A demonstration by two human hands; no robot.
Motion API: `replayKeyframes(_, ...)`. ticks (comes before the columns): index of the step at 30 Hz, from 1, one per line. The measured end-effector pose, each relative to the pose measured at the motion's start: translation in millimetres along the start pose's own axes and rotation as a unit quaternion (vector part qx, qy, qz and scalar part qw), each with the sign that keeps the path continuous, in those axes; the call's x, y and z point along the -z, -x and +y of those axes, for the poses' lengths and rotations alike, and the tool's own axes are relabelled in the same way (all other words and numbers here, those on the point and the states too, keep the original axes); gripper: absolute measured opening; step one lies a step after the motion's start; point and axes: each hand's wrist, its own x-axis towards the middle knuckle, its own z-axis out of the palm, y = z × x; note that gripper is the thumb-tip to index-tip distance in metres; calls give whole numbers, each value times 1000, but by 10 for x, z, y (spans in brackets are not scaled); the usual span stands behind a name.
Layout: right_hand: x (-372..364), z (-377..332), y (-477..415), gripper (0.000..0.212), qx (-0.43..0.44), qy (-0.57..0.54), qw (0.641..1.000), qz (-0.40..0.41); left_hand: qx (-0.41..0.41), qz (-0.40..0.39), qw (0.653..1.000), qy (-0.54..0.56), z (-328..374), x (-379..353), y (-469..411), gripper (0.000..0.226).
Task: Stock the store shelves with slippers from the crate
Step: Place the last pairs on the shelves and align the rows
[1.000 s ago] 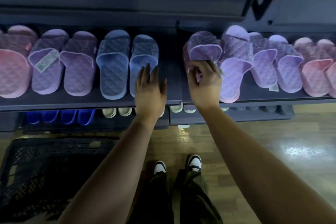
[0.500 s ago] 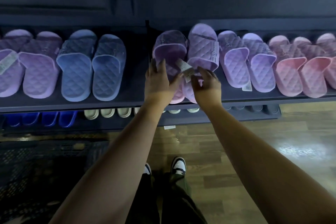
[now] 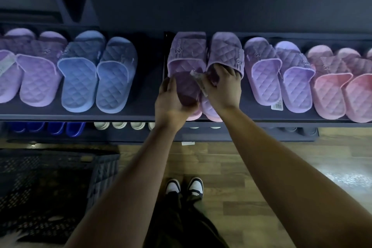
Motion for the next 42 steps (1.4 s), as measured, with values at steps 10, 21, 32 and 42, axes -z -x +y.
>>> replayKeyframes(10,-23,-216,29,35,-40,-46,995,79,26,46,998,32,89,-6,183,97)
replayKeyframes(21,-42,-242,18,31,-68,-71,990,104,-22,53,998,1,43,21,220,106)
replayKeyframes(32,-199,-597,-59,33,13,-117,987,112,-20,74,996,-34,-231,359,104,104)
replayKeyframes(42,-746,-1627,-20,29,17,-187,982,26,29,157,985,-65,-950,1056,65,98)
